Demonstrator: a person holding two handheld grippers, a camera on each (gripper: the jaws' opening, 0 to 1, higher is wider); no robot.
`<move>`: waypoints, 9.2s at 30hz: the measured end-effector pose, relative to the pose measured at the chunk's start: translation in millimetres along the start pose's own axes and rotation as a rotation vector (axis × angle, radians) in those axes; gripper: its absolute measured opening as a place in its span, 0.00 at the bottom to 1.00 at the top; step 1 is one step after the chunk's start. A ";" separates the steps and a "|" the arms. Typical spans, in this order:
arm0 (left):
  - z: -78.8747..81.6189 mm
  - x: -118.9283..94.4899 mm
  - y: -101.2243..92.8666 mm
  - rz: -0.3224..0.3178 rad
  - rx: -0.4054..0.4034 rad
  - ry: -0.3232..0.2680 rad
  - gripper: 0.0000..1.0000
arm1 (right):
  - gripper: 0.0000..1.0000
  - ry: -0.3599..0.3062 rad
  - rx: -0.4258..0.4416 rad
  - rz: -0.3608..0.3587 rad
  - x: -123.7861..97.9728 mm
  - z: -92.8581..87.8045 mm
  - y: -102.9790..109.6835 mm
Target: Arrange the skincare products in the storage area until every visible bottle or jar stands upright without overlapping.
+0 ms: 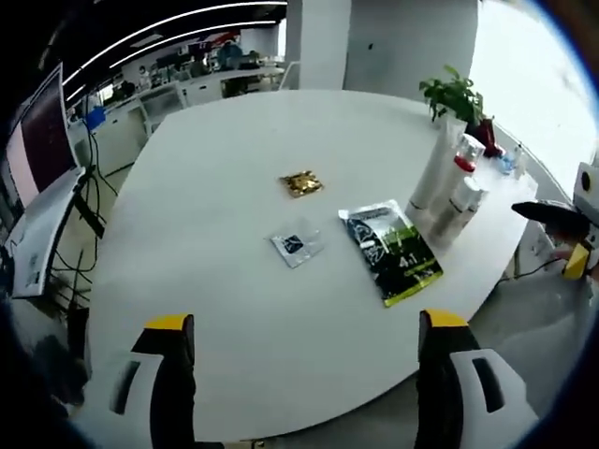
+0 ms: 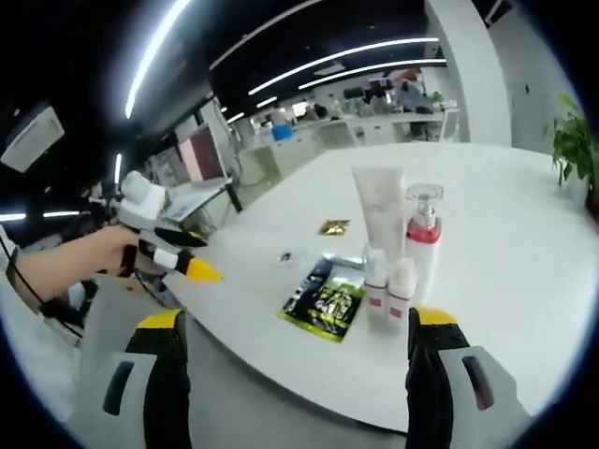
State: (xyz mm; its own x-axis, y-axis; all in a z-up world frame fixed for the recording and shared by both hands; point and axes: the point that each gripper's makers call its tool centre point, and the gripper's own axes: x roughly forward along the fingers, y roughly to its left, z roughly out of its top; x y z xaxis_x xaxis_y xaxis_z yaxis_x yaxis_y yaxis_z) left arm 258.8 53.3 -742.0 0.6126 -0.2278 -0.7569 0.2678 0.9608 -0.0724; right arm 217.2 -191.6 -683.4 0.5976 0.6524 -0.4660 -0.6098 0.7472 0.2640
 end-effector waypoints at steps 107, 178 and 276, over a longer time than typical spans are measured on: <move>33.4 128.8 24.7 0.229 -0.145 0.030 0.40 | 0.96 0.052 0.103 -0.049 8.7 -9.4 -14.7; -29.5 89.4 -34.2 0.165 -0.109 0.124 0.40 | 0.95 0.002 0.076 0.013 6.1 0.2 -3.2; -32.7 -9.4 -24.9 -0.014 -0.241 -0.085 0.77 | 0.95 0.059 0.052 -0.019 8.9 -10.4 -6.3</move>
State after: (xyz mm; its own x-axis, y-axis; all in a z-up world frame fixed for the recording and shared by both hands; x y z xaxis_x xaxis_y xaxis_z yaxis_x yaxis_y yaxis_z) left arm 222.0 36.7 -754.3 0.6732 -0.2443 -0.6979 0.0978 0.9650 -0.2435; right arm 221.0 -191.8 -697.9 0.5762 0.6303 -0.5203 -0.5697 0.7662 0.2973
